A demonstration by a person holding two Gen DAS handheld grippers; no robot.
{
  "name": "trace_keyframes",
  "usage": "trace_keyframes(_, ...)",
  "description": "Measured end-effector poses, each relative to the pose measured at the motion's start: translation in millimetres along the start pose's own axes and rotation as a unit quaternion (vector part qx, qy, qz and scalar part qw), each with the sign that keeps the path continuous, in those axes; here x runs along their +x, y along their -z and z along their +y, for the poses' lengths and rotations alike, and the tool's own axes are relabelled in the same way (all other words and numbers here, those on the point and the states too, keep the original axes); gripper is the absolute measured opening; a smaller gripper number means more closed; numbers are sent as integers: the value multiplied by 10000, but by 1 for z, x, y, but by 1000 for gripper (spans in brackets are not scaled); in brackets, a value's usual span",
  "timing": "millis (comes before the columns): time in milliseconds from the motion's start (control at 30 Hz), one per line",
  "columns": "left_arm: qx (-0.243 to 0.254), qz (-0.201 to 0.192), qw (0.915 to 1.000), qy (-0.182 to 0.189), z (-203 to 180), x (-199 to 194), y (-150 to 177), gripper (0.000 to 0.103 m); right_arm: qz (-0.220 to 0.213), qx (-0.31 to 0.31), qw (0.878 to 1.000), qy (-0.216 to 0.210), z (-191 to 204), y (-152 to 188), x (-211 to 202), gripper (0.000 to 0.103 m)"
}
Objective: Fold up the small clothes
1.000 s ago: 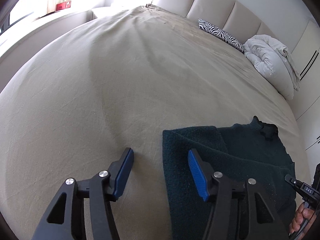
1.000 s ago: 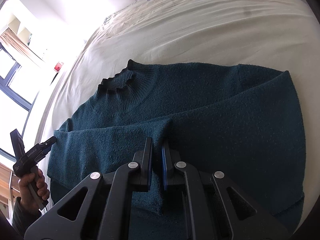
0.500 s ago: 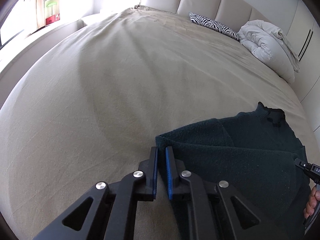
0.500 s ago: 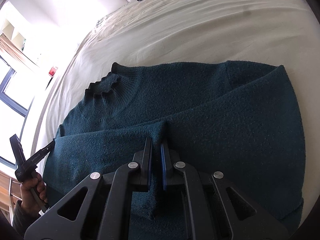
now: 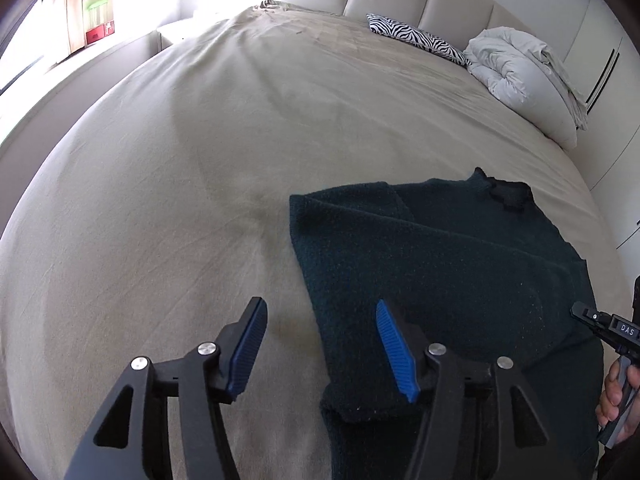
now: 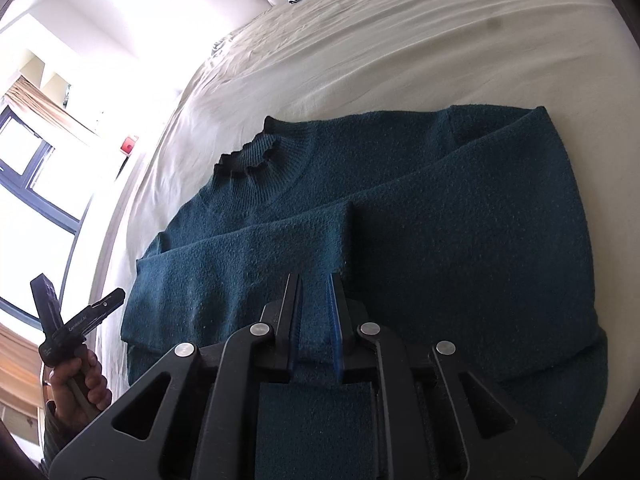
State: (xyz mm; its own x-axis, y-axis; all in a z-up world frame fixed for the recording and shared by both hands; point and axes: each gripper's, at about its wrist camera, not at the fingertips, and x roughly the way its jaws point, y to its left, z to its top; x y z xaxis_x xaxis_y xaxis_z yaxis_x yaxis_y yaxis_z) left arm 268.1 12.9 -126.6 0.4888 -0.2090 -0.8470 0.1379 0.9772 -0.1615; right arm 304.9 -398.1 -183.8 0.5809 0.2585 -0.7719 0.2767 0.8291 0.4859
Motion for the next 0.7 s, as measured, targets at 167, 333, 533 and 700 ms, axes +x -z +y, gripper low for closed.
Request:
trace_keyframes(167,212,-20,9994,-258,-6,8,9,28,140,-454,9984,297,18,18,9,12)
trace_keyframes(333,744,-113,9956,-563,-23,13,16,15,89,-492,9960,740,17,15,10,0)
trace_keyframes(533,880,-122,9938,-667,-27,16,17,15,-1,-109,9958,910,-22,16,-5,0)
trace_keyframes(700,812,-270,9935,-757,-32,8,19,16,-389,25,9985,377,-22,18,-34,4)
